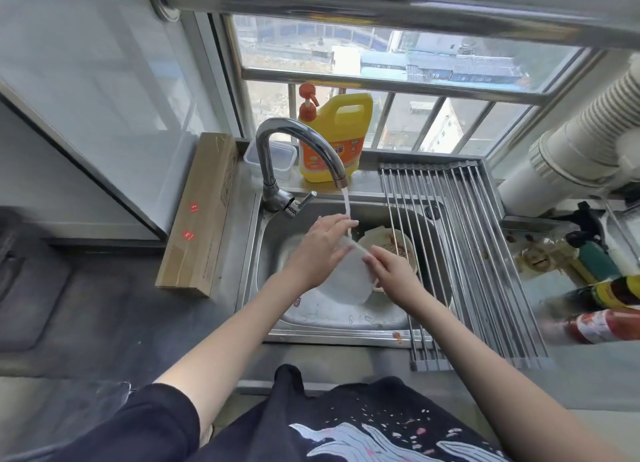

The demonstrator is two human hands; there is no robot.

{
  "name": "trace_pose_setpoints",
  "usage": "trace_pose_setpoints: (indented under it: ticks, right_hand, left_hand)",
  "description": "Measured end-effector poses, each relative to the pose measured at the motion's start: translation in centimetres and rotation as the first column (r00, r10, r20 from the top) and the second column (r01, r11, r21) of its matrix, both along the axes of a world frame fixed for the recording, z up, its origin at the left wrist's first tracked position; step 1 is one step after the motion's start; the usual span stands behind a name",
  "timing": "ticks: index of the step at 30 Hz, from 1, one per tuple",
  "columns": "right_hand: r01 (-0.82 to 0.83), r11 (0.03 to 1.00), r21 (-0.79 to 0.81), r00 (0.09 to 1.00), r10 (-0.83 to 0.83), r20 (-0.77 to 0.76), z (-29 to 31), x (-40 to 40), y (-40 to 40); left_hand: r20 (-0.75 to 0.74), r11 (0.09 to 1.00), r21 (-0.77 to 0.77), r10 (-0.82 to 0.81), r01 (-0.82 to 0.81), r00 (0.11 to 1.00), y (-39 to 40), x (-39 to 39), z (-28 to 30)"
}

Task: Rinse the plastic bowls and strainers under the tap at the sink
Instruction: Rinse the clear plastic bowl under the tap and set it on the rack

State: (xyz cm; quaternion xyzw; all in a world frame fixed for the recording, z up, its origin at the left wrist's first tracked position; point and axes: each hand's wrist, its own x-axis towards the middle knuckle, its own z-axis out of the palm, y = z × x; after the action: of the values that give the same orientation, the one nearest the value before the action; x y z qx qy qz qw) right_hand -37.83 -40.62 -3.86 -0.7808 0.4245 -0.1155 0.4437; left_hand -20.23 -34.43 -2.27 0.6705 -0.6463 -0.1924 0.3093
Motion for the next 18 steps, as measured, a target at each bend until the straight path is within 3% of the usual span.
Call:
trace_pose_setpoints:
  ticks: [3,7,10,18]
  right_hand:
    - [0.244,0.964,0.104,0.969,-0.246,0.006,-0.7,-2.1,0.0]
    - [0.512,0.79,0.337,0.849,-0.525,-0.059,-2.5,-3.8,0.7]
    - [0.564,0.735,0.376,0.809,-0.584,-0.073,-2.9,-4.0,1.5]
    - [0.605,0.751,0.265,0.791,-0.605,-0.091,-1.6,-3.9,1.6]
  left_hand:
    - [-0.15,0.979,-0.03,0.193,-0.2,0.97,0.8,1.5,0.3]
    - [-0.173,0.928,0.084,0.373,-0.364,0.911,2.0,3.6,-0.3]
    - [-0.166,0.907,0.176,0.41,-0.382,0.897,2.4,4.4,-1.1]
    - [-0.155,0.894,0.249,0.416,-0.372,0.896,1.9,4.5,-1.6]
